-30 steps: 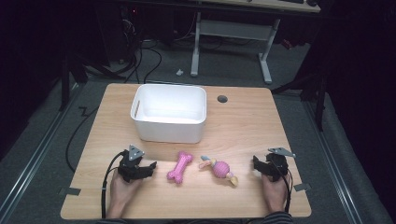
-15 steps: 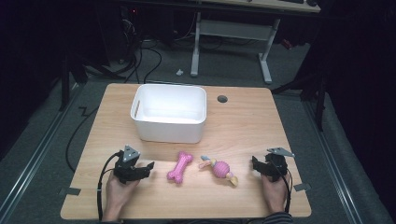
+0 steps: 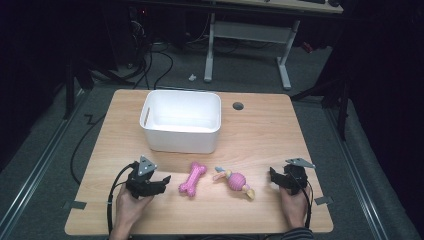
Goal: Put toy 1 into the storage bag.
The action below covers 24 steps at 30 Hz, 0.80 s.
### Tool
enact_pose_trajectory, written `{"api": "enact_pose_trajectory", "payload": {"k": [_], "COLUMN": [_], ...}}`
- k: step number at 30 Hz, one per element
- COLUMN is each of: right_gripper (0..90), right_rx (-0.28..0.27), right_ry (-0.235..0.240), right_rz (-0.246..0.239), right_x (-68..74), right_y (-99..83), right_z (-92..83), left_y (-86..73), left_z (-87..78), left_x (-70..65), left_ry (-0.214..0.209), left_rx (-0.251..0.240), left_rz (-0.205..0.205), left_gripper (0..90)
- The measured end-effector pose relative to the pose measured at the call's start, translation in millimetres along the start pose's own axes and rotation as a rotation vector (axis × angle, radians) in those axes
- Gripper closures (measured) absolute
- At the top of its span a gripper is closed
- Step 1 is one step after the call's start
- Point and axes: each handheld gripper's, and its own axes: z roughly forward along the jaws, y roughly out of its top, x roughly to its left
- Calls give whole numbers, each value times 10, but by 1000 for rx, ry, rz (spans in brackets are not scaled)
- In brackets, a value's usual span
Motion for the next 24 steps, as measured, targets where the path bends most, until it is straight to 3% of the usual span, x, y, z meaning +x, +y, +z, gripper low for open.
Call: {"api": "enact_pose_trajectory", "payload": {"k": [7, 24], "right_gripper": [271, 271], "right_rx": [0, 1], "right_ry": [2, 12], "right_rz": [-3, -8], "right_x": [0, 5], "right_y": [0, 0], "right_z": [0, 0], "left_y": [142, 494], "left_z": [8, 188], "left_x": [-181, -500], "left_ry": [-39, -72], "left_rx": [19, 90], "left_rz": [32, 103], "left_gripper": [326, 336]}}
